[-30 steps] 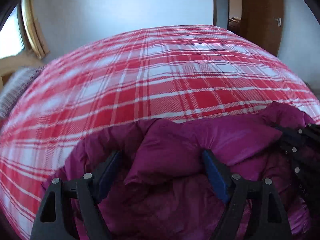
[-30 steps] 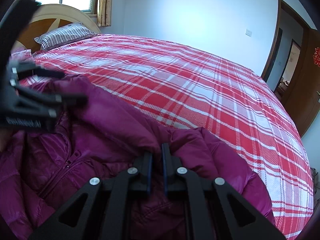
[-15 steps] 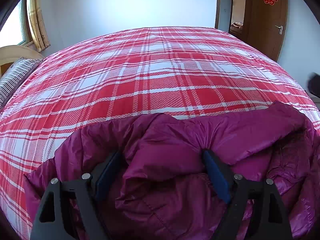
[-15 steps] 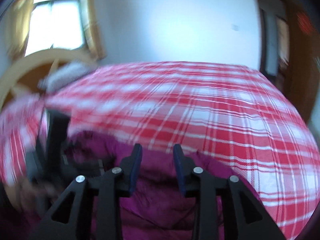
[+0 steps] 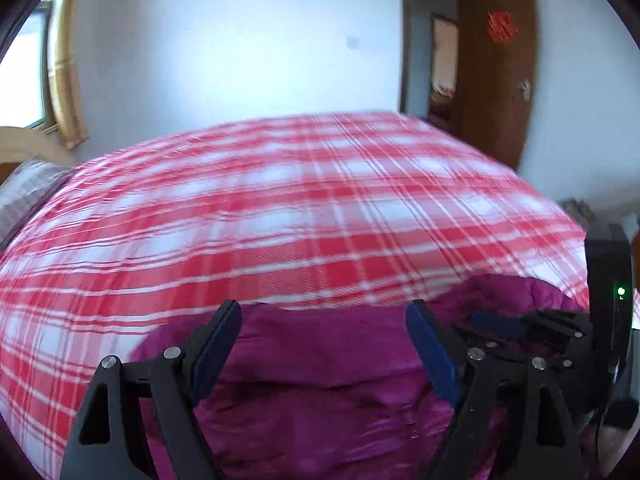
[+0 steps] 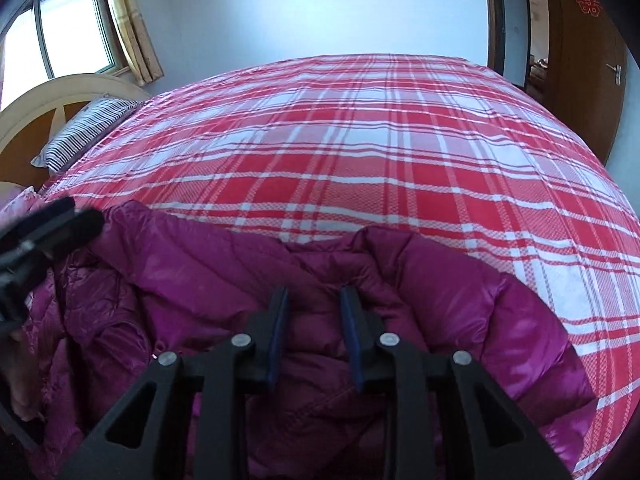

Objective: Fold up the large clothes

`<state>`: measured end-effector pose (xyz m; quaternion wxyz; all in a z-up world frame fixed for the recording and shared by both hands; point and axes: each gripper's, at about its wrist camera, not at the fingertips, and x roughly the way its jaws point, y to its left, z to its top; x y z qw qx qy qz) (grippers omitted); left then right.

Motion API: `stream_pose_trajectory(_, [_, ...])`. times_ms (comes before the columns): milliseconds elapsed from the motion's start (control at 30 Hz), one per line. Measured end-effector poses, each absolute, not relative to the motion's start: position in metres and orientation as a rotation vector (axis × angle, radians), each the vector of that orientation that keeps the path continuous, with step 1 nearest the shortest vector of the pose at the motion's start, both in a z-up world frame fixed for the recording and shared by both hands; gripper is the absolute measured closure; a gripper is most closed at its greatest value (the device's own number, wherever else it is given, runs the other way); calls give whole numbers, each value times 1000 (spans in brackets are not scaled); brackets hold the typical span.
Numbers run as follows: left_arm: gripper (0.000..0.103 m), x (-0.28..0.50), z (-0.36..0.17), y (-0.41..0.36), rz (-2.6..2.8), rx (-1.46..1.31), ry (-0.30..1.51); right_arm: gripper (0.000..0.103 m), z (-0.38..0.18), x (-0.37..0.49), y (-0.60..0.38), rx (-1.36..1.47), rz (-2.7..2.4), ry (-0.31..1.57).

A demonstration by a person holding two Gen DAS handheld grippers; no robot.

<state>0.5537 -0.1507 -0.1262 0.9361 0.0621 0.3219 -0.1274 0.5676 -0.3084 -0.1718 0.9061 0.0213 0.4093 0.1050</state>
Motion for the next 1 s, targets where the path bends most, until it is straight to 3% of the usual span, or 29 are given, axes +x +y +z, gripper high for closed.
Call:
stream_pose_trajectory(167, [17, 586, -181, -146, -183, 147, 862, 74, -174, 568, -310, 57, 228, 835])
stream_pose_trajectory(467, [11, 585, -187, -149, -162, 157, 835, 75, -181, 575, -311, 96, 246, 872])
stream_pose_trajectory(1000, [10, 586, -190, -147, -171, 136, 818, 75, -184, 577, -306, 59, 221, 872])
